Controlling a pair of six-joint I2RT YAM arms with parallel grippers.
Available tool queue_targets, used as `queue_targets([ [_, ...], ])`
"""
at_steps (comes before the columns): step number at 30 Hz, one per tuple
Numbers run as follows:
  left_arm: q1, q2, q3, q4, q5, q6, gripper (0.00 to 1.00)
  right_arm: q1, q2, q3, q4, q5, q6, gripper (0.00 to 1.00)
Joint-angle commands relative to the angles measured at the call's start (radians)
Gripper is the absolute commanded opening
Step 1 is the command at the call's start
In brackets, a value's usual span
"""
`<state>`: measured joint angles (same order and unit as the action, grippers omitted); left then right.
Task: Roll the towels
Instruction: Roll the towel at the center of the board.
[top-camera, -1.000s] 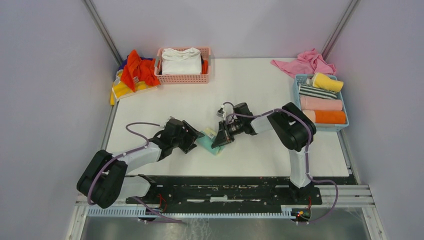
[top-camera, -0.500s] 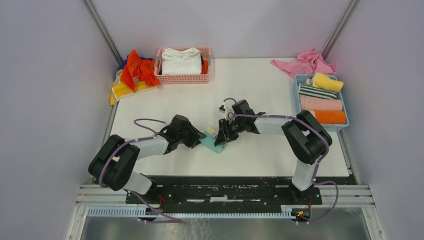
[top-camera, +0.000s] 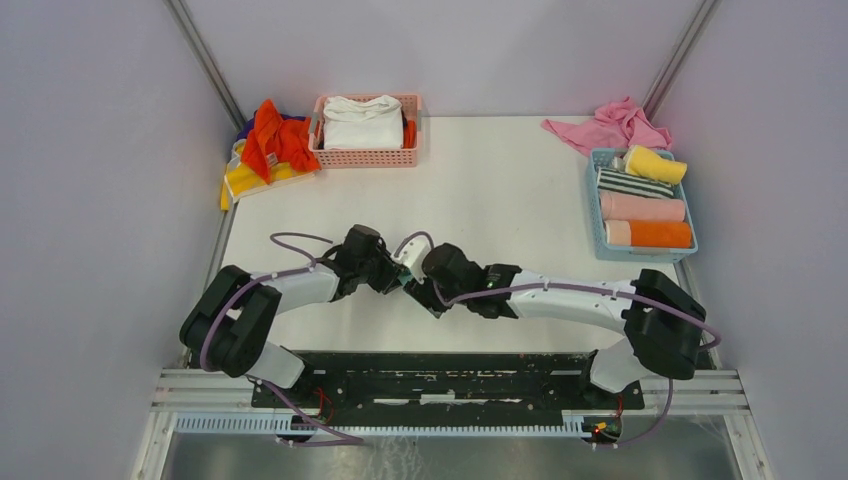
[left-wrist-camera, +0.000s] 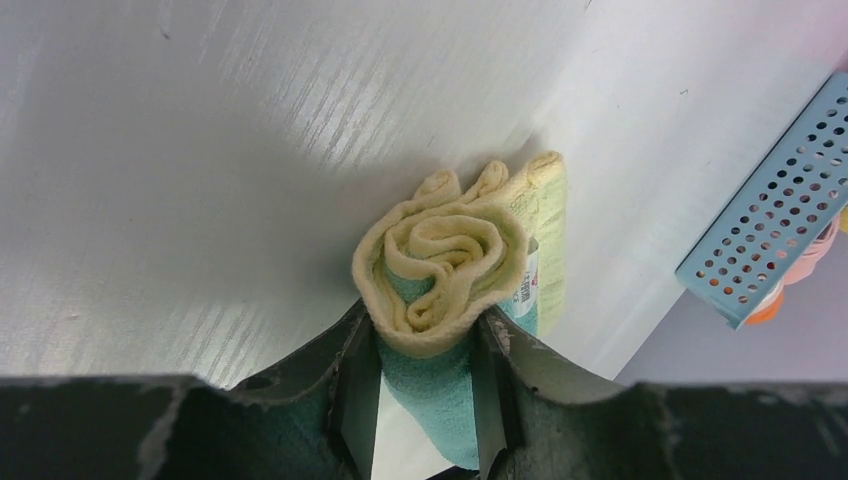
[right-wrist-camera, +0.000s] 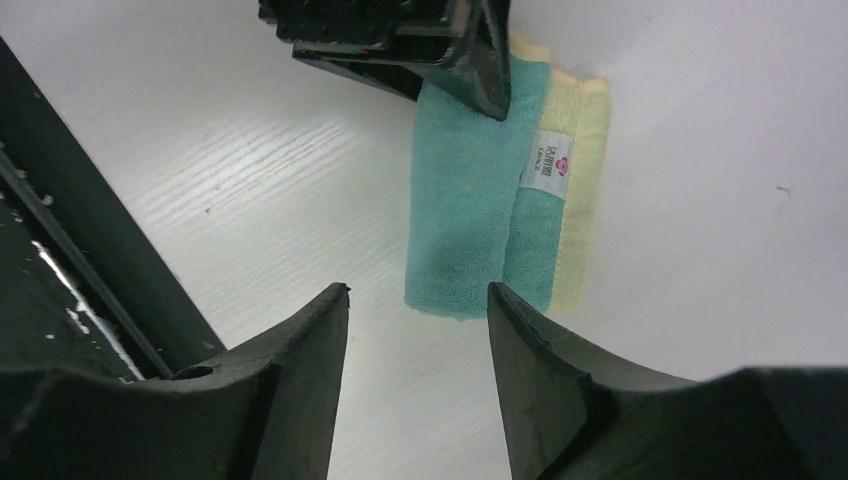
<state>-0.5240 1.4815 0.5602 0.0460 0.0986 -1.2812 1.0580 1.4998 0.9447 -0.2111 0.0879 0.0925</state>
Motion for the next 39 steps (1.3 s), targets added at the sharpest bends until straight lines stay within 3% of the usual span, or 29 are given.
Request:
queue_targets([
  [1,-0.003,0.033,-0.008,-0.157,-0.043,0.082,0.42,0.096,0.053,0.013,0.04,0.248,-0.167,0.61],
  [7,-0.004,0.036,-0.002,-0.169,-0.035,0.088,0.43,0.179,0.209,0.053,0.05,0.391,-0.23,0.6],
  [14,-0.005,0.037,-0.011,-0.177,-0.034,0.099,0.44,0.187,0.322,0.065,0.016,0.487,-0.224,0.56],
  [16,-0.004,0.037,-0.017,-0.176,-0.033,0.099,0.45,0.187,0.342,0.065,0.005,0.478,-0.226,0.5],
  [19,-0.004,0.023,-0.027,-0.178,-0.034,0.104,0.46,0.178,0.367,0.078,-0.035,0.431,-0.219,0.33],
  [22,-0.003,-0.036,-0.037,-0.202,-0.066,0.098,0.52,0.161,0.349,0.093,-0.076,0.311,-0.197,0.13],
  [24,0.0,-0.087,-0.037,-0.225,-0.095,0.096,0.58,0.126,0.306,0.087,-0.083,0.175,-0.164,0.09],
  [27,0.005,-0.181,-0.037,-0.265,-0.138,0.094,0.66,0.054,0.26,0.071,-0.079,-0.078,-0.108,0.06],
  [33,0.008,-0.357,-0.06,-0.302,-0.189,0.09,0.72,-0.115,0.285,0.058,-0.042,-0.434,0.015,0.05],
  [39,0.008,-0.429,-0.176,-0.165,-0.12,0.037,0.73,-0.244,0.387,0.073,0.004,-0.714,0.13,0.04],
])
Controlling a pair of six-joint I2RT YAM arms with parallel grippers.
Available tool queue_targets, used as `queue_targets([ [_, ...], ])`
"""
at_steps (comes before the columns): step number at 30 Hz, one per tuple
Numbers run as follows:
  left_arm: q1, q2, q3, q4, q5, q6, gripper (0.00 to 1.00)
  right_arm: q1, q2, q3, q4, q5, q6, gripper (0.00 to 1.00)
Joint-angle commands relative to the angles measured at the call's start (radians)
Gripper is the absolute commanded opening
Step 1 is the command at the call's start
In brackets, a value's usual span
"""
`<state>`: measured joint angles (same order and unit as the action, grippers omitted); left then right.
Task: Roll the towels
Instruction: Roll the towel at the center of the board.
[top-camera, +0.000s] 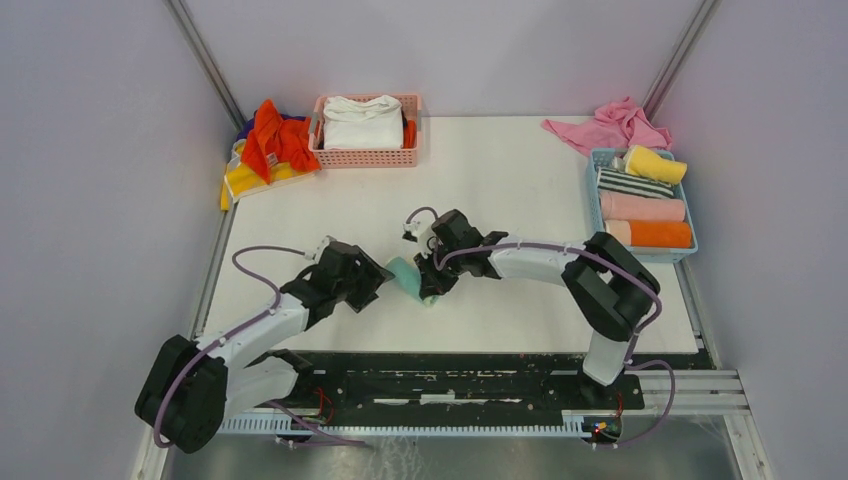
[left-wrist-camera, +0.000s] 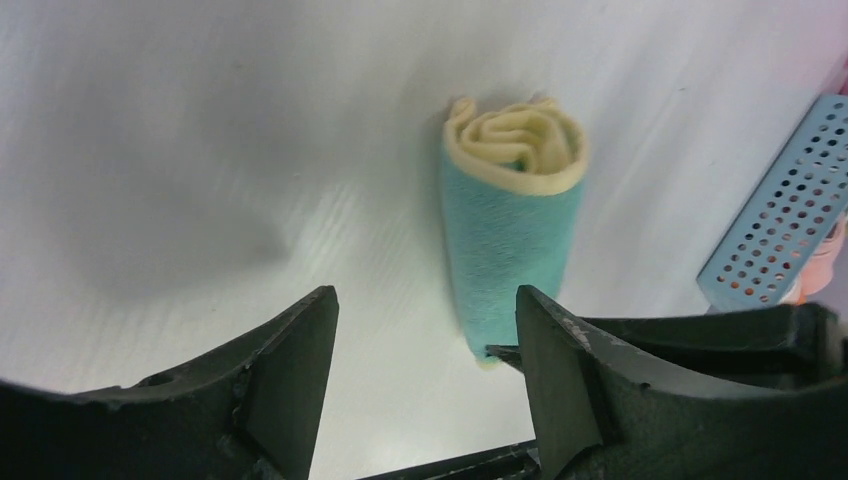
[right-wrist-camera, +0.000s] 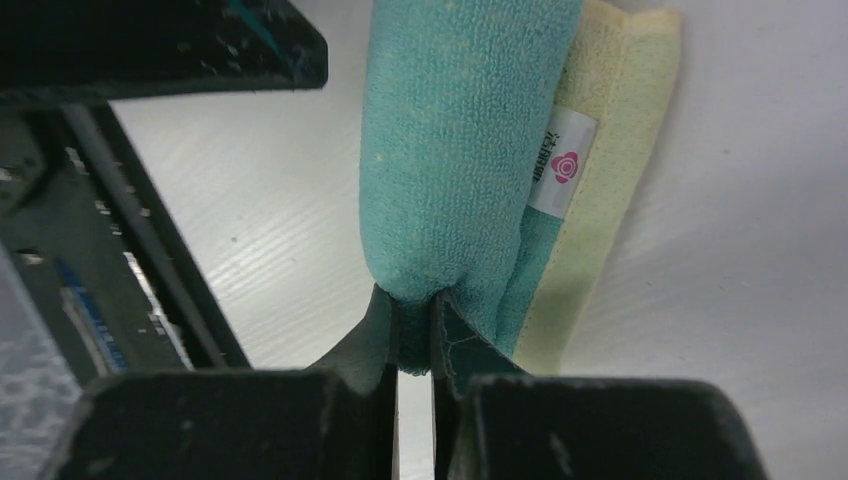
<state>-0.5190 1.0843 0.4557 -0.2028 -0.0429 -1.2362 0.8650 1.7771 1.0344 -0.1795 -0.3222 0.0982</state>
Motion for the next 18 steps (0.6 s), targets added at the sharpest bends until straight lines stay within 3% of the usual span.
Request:
queue_targets([
  [1,0.004,-0.033,-0.082,0.118,0.031,-0.013,0.73,-0.072,0.138,-0.017,-0.01,-0.348,0.156,0.04],
  [5,0.004,-0.004,-0.079,0.221,0.054,-0.014,0.74,-0.133,0.21,-0.024,0.047,-0.469,0.229,0.03],
  [12,0.003,0.073,-0.096,0.419,0.086,-0.046,0.75,-0.19,0.288,-0.023,0.054,-0.516,0.282,0.02],
  [18,0.004,0.178,-0.089,0.441,0.055,-0.04,0.72,-0.218,0.352,-0.023,0.074,-0.548,0.329,0.02],
])
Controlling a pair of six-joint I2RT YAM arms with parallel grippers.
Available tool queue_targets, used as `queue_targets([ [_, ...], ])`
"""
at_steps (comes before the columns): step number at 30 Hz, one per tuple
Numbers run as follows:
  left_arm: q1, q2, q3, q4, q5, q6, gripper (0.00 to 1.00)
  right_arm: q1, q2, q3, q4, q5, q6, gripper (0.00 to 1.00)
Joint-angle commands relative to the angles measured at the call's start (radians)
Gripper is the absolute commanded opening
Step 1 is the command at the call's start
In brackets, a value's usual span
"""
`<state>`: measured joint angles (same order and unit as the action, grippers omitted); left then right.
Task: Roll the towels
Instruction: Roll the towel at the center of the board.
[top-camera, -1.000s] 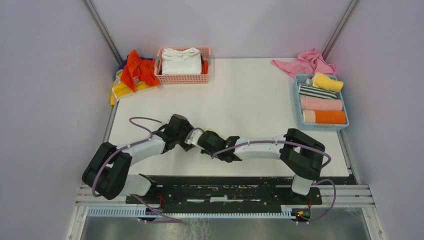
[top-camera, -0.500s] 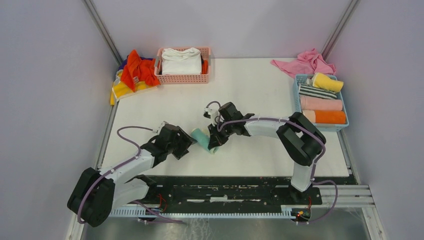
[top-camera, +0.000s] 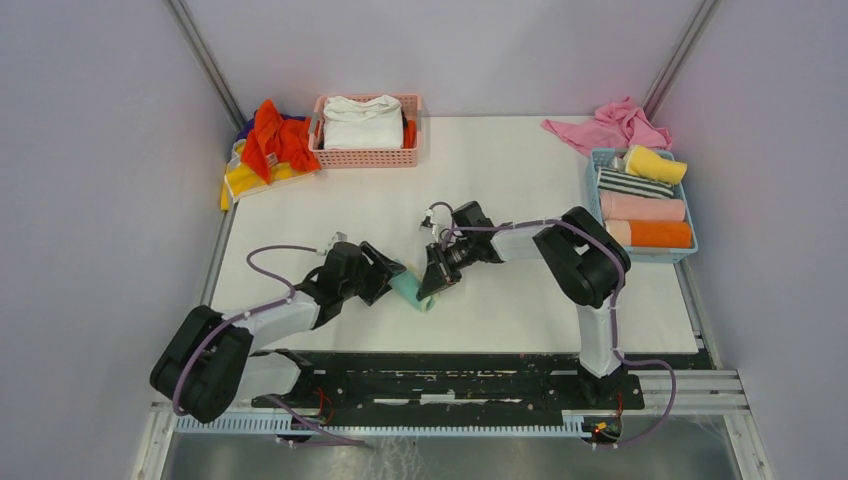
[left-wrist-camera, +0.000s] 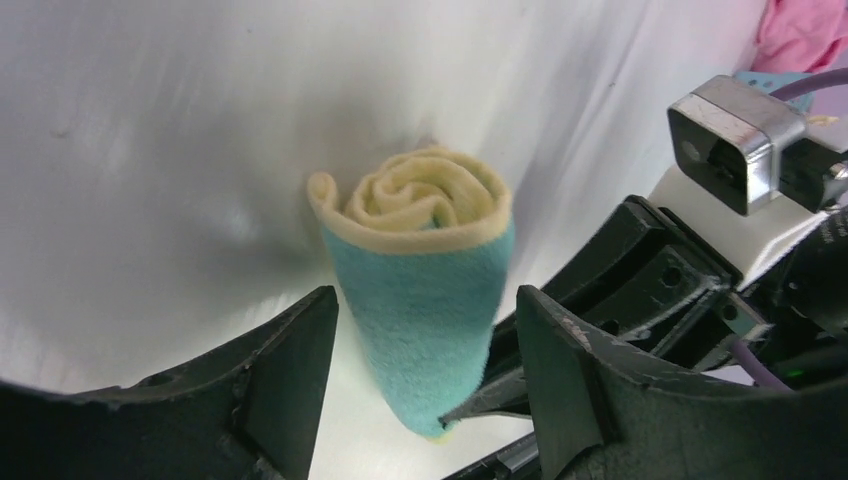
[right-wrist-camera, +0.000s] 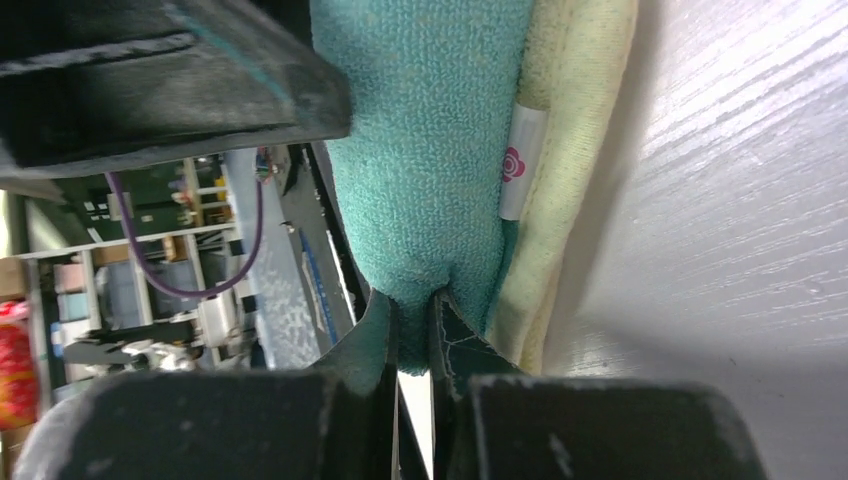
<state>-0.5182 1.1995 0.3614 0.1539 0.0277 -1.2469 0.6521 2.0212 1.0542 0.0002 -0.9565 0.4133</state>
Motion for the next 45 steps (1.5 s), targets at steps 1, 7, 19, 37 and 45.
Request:
queue_targets([
  [1,0.002,0.084,0.008,0.089,-0.018,-0.026,0.71,-0.009,0.115,-0.043,-0.103,0.082,0.02,0.02],
  [7,0.003,0.217,0.039,0.076,0.013,0.006,0.61,-0.024,0.114,-0.048,-0.101,0.086,0.043,0.02],
  [19,-0.007,0.375,0.183,-0.194,0.052,0.07,0.37,0.0,-0.11,-0.015,-0.327,0.382,-0.063,0.3],
  [37,-0.066,0.434,0.383,-0.467,-0.015,0.041,0.33,0.364,-0.324,0.14,-0.368,1.11,-0.195,0.68],
  [45,-0.071,0.467,0.414,-0.499,-0.004,0.034,0.33,0.412,-0.233,0.109,-0.253,1.189,-0.229,0.68],
])
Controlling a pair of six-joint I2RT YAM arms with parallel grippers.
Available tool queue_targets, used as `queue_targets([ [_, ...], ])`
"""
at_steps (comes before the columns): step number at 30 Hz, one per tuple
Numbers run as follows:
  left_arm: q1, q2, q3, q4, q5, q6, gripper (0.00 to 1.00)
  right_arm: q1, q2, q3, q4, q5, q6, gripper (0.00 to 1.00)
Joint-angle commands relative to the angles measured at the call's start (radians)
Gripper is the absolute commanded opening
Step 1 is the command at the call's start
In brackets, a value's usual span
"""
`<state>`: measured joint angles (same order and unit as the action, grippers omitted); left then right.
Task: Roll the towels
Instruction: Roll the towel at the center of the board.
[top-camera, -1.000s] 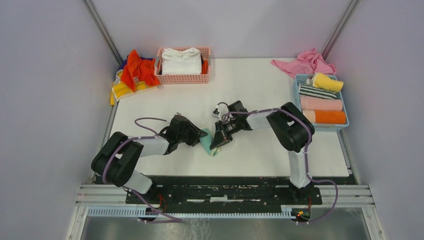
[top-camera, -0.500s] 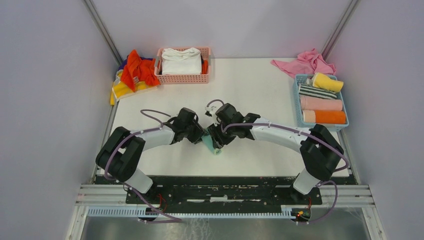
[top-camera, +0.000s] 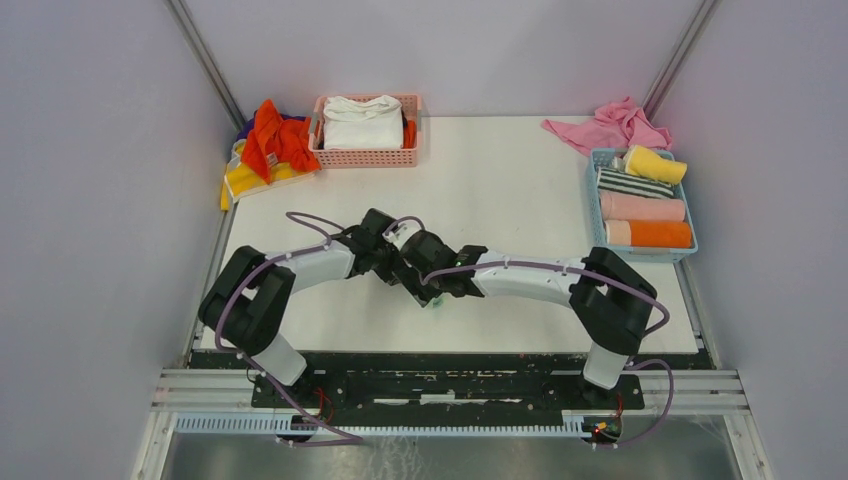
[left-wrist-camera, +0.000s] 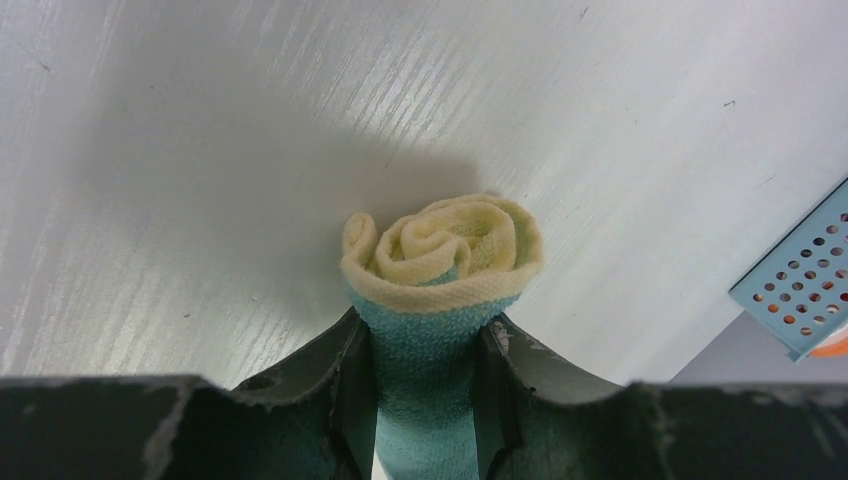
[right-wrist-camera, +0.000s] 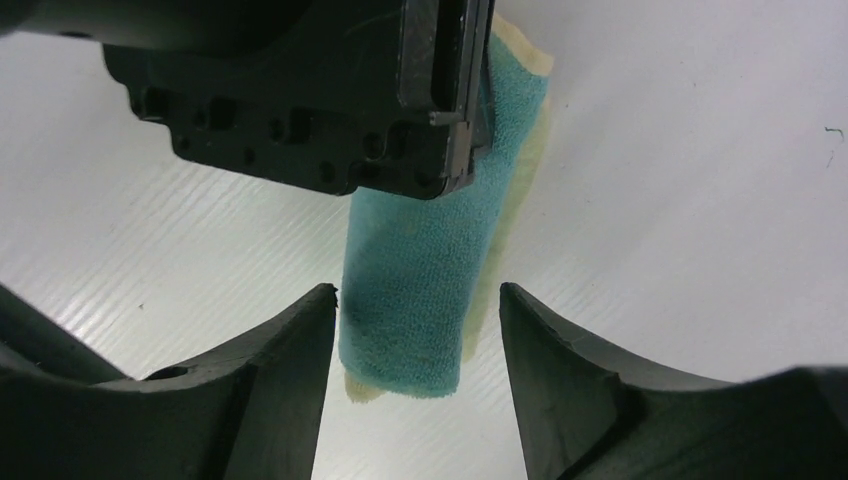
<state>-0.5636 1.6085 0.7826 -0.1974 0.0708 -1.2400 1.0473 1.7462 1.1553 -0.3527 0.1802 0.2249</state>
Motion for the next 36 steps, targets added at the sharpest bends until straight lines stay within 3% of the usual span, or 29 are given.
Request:
queue_targets([
  [1,-0.026,0.064,-0.005,-0.148,-0.044,0.027,0.33,0.018,0.053,0.005,0.106,0.053,-0.042,0.68],
  [10,-0.048,0.106,-0.031,-0.09,-0.023,-0.001,0.39,0.016,0.169,-0.018,0.153,0.047,-0.027,0.55],
  [17,-0.048,0.102,-0.063,-0.047,-0.039,-0.008,0.42,-0.003,0.202,-0.033,0.075,0.07,0.012,0.46],
  [22,-0.048,0.101,-0.082,-0.038,-0.055,-0.02,0.42,-0.007,0.156,-0.046,-0.023,0.138,0.041,0.56],
  [26,-0.049,0.091,-0.109,-0.012,-0.05,-0.046,0.42,-0.017,0.133,-0.077,-0.031,0.156,0.103,0.59],
  [36,-0.052,0.07,-0.095,-0.034,-0.08,-0.049,0.41,-0.065,0.174,-0.006,-0.053,0.051,0.146,0.64],
])
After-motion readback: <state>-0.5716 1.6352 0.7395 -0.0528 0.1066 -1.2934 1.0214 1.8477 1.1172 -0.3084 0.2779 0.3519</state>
